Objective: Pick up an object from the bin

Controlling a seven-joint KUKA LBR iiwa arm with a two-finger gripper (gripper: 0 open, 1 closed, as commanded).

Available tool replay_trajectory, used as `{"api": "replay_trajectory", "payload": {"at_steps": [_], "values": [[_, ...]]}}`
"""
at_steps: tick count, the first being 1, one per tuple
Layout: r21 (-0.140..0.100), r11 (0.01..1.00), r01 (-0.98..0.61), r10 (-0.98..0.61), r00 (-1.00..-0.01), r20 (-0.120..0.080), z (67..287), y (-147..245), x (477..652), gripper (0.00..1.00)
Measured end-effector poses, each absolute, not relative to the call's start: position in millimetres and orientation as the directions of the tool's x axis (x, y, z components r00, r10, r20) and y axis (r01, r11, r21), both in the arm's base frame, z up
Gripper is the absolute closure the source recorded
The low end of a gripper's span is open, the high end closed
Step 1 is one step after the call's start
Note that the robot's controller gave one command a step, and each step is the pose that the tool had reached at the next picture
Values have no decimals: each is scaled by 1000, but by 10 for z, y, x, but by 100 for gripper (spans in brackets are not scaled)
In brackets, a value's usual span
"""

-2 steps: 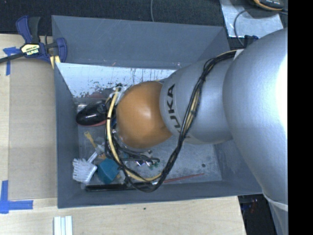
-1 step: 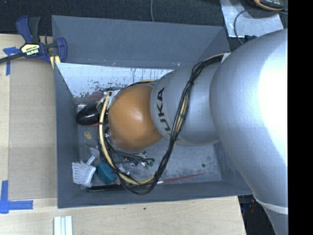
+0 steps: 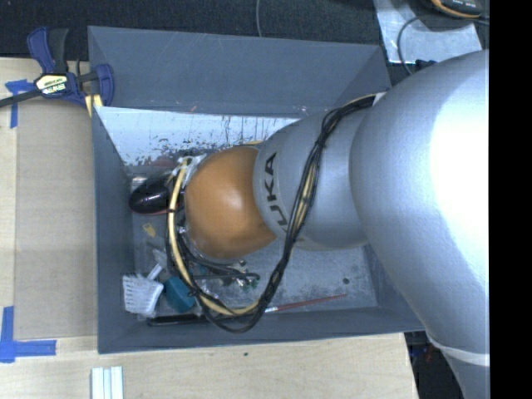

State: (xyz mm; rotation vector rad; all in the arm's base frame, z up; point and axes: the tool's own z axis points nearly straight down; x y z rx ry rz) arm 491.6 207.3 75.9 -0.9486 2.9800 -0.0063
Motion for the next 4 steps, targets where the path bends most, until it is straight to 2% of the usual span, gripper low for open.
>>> {"api": "replay_trajectory", "payload": {"at_steps": [1,2,3,4], "values": [[-14,748,-664,-664,-748,-17,757,2042,4942,0],[-13,791,-611,-611,-791,-18,973,2121,4931,0],[-17,698,-716,-716,-698,-16,748,2158,4920,0],[-14,787,-617,-617,-787,-22,696,2126,4971,0]]}}
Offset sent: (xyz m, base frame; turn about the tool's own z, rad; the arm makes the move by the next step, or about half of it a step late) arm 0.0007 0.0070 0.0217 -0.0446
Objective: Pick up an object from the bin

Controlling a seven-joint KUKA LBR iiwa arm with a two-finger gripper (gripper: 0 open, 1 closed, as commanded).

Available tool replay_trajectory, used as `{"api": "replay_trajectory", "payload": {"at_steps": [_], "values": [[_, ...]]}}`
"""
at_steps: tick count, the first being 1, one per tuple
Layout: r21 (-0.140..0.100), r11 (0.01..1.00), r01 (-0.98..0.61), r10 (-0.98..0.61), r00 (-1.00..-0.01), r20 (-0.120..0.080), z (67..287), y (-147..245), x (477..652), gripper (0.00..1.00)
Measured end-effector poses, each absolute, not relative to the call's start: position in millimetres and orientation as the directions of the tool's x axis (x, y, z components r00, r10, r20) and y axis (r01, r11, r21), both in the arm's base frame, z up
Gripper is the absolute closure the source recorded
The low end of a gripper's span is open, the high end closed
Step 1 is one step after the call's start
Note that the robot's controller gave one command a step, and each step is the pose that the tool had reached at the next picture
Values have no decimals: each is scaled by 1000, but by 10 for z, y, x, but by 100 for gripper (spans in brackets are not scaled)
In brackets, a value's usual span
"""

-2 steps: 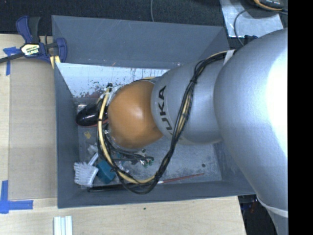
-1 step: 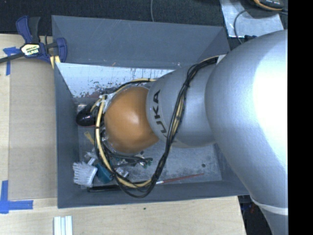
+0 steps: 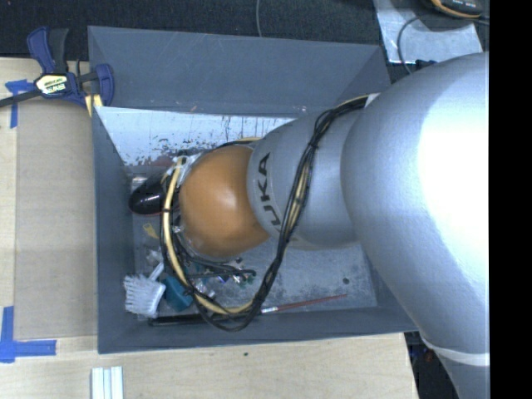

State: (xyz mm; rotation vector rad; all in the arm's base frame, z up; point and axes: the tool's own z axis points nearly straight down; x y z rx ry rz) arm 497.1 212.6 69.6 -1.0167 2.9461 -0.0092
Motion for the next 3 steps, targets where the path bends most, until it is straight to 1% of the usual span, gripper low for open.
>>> {"api": "replay_trajectory", "payload": {"at_steps": [1,2,3], "values": [[-15,727,-686,-687,-727,-18,704,2180,4923,0],[-13,789,-614,-614,-789,-21,698,2109,4896,100],[-13,789,-614,-614,-789,-21,698,2110,4896,100]]}}
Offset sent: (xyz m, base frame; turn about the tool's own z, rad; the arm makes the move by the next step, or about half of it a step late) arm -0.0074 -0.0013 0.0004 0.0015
